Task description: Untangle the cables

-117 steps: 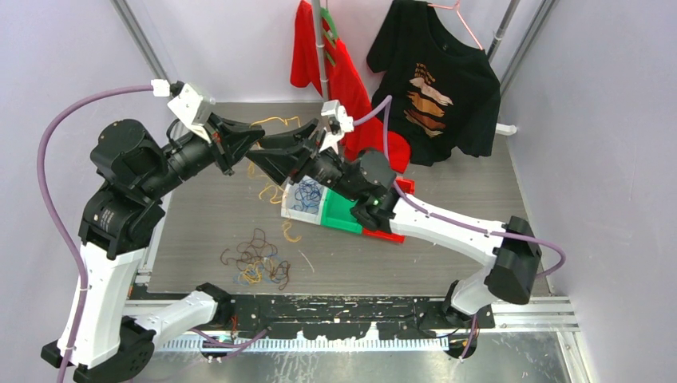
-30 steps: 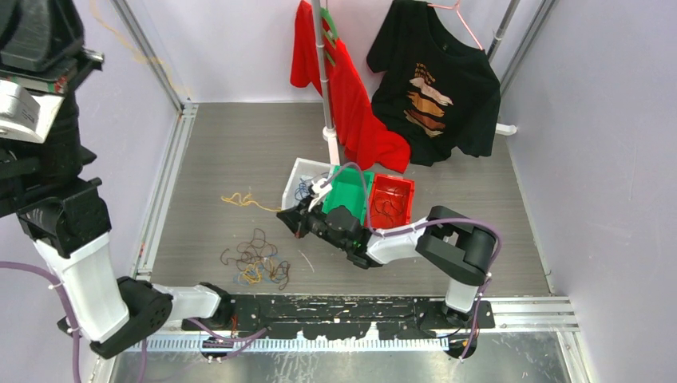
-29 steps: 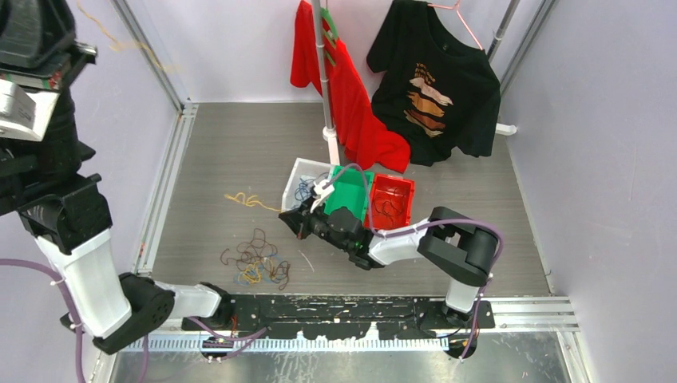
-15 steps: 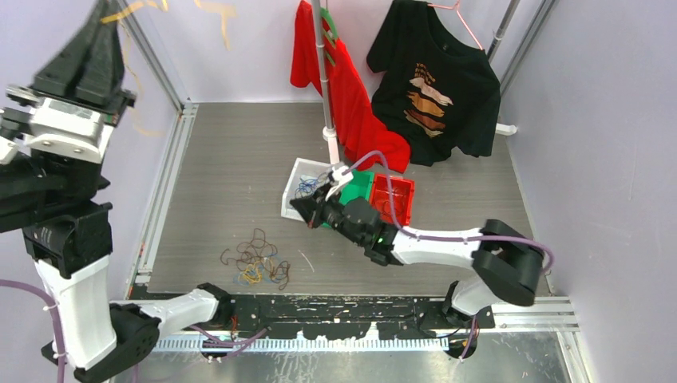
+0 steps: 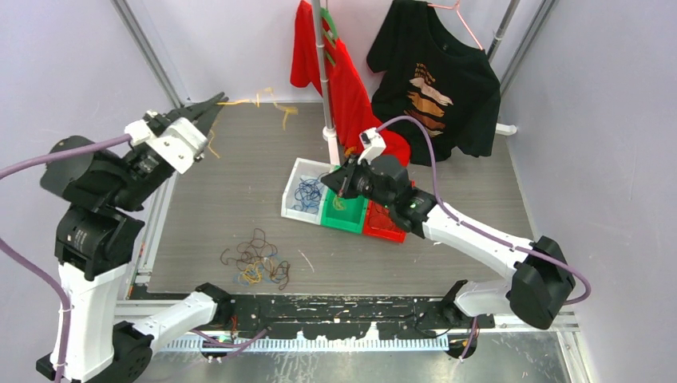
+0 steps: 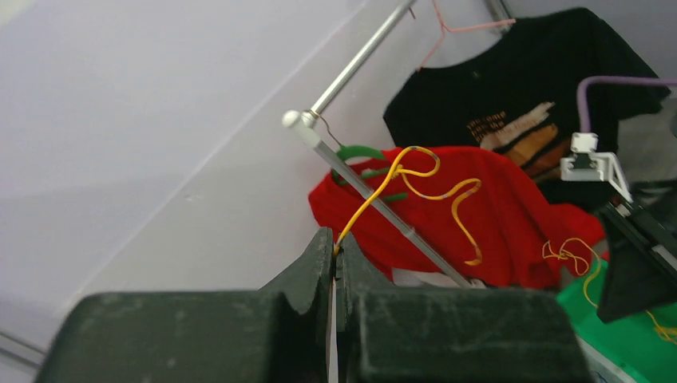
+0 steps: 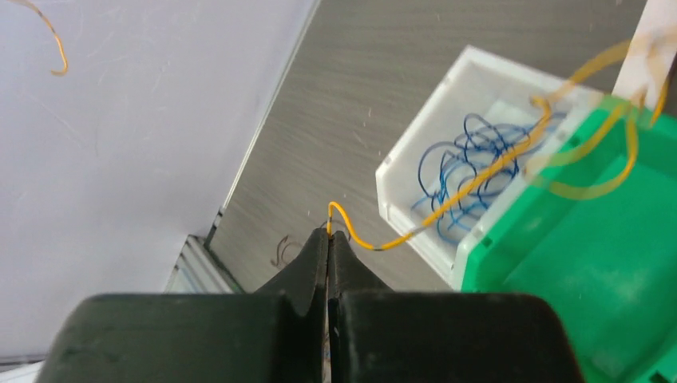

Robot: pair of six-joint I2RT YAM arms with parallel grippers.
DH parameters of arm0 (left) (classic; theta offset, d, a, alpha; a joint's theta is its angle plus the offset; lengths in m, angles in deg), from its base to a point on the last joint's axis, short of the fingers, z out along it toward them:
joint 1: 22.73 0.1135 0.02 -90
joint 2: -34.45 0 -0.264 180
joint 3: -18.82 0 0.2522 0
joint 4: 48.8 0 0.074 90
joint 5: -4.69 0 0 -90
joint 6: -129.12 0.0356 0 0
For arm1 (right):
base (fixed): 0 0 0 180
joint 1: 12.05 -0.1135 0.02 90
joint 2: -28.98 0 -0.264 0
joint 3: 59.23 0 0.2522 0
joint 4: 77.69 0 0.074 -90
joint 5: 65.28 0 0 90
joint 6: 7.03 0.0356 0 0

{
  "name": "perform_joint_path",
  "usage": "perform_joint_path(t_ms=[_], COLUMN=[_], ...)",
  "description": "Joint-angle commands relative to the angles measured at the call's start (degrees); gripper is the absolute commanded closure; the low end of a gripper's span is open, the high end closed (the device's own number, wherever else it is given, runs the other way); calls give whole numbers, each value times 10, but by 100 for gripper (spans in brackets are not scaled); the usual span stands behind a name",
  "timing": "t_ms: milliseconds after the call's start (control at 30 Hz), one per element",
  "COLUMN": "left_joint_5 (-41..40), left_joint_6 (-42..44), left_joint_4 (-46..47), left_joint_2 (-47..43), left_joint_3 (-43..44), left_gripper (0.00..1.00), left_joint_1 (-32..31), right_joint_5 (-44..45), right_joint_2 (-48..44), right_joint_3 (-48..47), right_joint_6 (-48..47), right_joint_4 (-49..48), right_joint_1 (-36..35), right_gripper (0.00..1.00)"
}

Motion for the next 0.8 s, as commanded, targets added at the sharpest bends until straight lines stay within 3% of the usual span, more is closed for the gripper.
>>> perform_joint_path(t_ms=[0,233,467,767], left_joint_5=[17,19,20,20], left_joint_6=[-21,-21,-22,-23], left_joint_4=[-19,-17,-15,-7], left_joint_2=[-16,-24,-29,-36], left_joint_3=[-19,-22,-24,-35], left_gripper=[100,100,100,100], left_joint_1=[-1,-1,-1,-1], right_joint_5=[-116,-191,-216,-146], right_joint_2=[3,79,144,167], right_joint_3=[-49,-102,-119,-143], right_joint_6=[86,130,145,87], right_joint_4=[100,197,197,207], right_joint_1=[38,81,105,120], right_gripper=[99,99,96,75])
